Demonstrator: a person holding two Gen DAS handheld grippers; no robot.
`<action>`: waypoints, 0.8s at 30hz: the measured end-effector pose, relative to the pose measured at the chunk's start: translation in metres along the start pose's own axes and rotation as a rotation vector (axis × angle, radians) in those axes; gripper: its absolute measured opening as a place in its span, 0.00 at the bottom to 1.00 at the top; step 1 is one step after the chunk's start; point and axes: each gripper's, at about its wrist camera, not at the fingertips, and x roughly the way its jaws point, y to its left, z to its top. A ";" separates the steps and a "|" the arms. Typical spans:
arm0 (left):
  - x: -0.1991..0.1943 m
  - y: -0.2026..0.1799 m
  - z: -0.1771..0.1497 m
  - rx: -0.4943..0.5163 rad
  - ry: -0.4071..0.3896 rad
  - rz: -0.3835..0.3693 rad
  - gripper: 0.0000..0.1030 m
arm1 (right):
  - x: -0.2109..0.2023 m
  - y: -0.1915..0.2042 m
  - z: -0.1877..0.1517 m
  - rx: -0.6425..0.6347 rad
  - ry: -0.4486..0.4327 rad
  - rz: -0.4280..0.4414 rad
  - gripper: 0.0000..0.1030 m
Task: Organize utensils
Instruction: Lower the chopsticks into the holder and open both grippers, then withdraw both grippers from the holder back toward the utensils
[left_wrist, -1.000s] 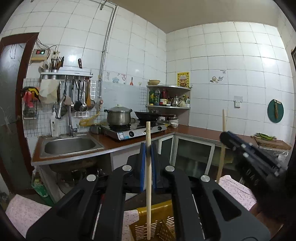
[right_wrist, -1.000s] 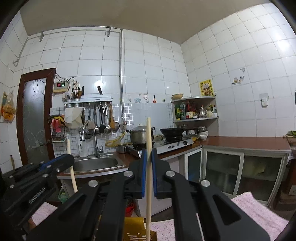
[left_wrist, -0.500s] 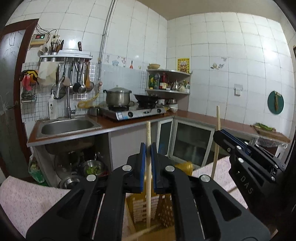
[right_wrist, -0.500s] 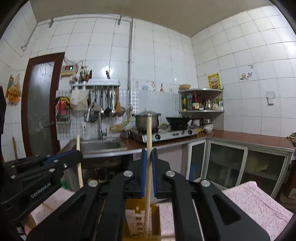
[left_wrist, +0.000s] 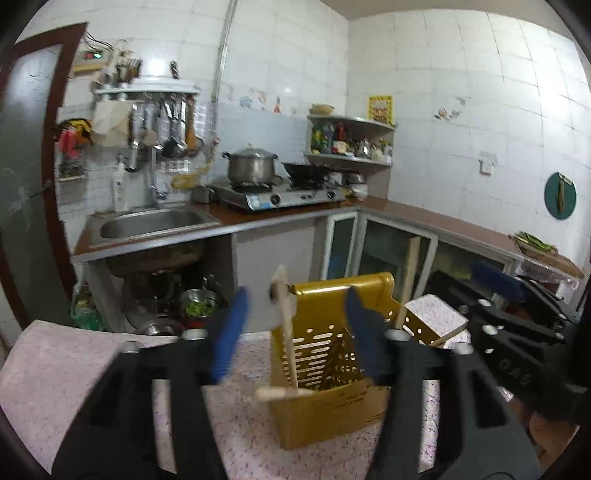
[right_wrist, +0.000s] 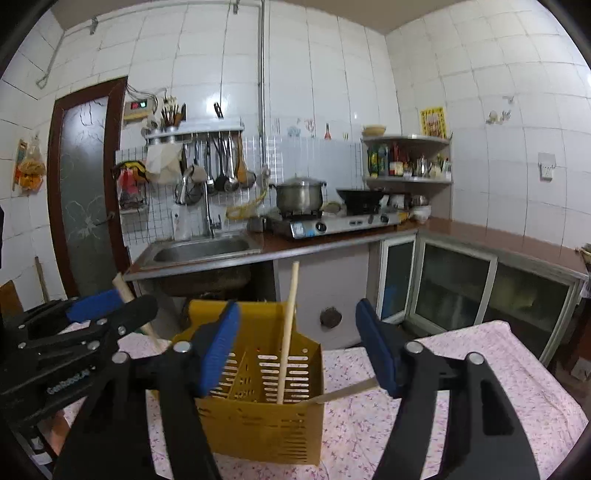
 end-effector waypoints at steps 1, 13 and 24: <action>-0.008 0.001 0.001 0.004 0.002 -0.005 0.58 | -0.007 0.001 0.001 -0.009 -0.001 -0.005 0.63; -0.108 0.009 -0.019 0.010 0.017 -0.001 0.95 | -0.097 -0.010 -0.033 0.030 0.076 -0.078 0.76; -0.155 0.014 -0.074 0.033 0.154 0.030 0.95 | -0.152 -0.024 -0.087 0.127 0.205 -0.132 0.79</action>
